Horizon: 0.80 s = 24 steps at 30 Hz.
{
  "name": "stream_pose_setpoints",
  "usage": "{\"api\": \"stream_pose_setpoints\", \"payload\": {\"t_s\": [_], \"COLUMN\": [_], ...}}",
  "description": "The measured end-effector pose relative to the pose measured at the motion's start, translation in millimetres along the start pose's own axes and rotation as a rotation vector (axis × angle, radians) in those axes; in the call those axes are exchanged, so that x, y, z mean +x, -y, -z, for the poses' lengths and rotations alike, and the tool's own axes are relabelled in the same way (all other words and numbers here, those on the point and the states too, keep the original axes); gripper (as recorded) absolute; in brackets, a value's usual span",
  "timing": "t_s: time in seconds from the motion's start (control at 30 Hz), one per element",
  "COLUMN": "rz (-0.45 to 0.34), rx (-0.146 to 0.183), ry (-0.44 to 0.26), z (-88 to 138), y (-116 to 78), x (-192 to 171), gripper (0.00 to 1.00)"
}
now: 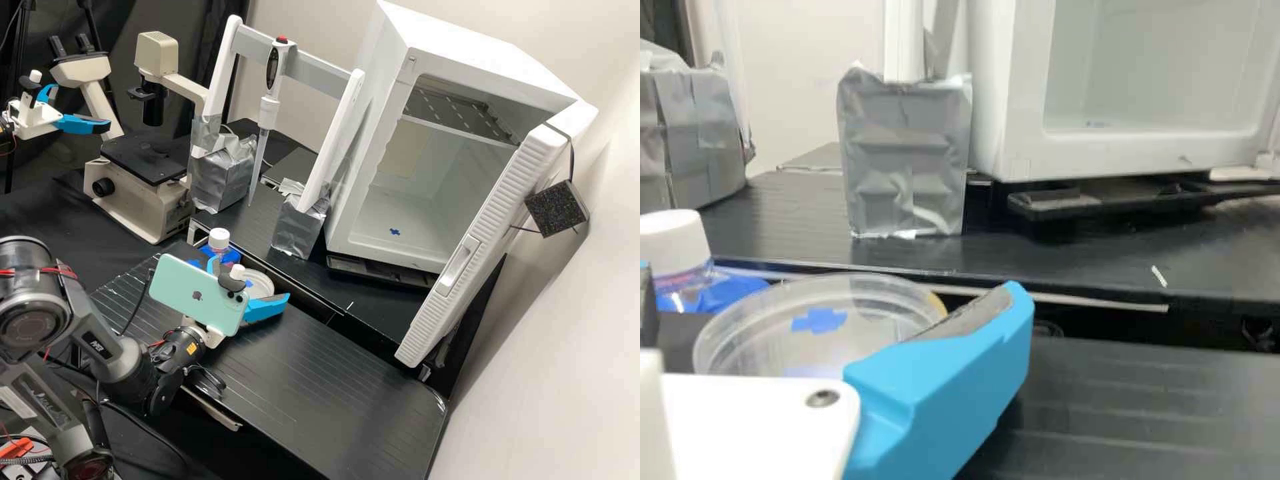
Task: Open the lid
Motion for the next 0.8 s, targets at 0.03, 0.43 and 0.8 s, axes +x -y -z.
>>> {"api": "stream_pose_setpoints", "payload": {"t_s": [0.03,0.43,0.8], "rz": [-0.001,-0.003,-0.004], "rx": [0.003,0.016,0.015], "ry": [0.002,0.018,0.017], "z": [-0.3,-2.7,-2.5], "y": [0.1,1.1,1.0], "x": [0.2,1.7,1.6], "gripper": [0.0,0.0,0.0]}}
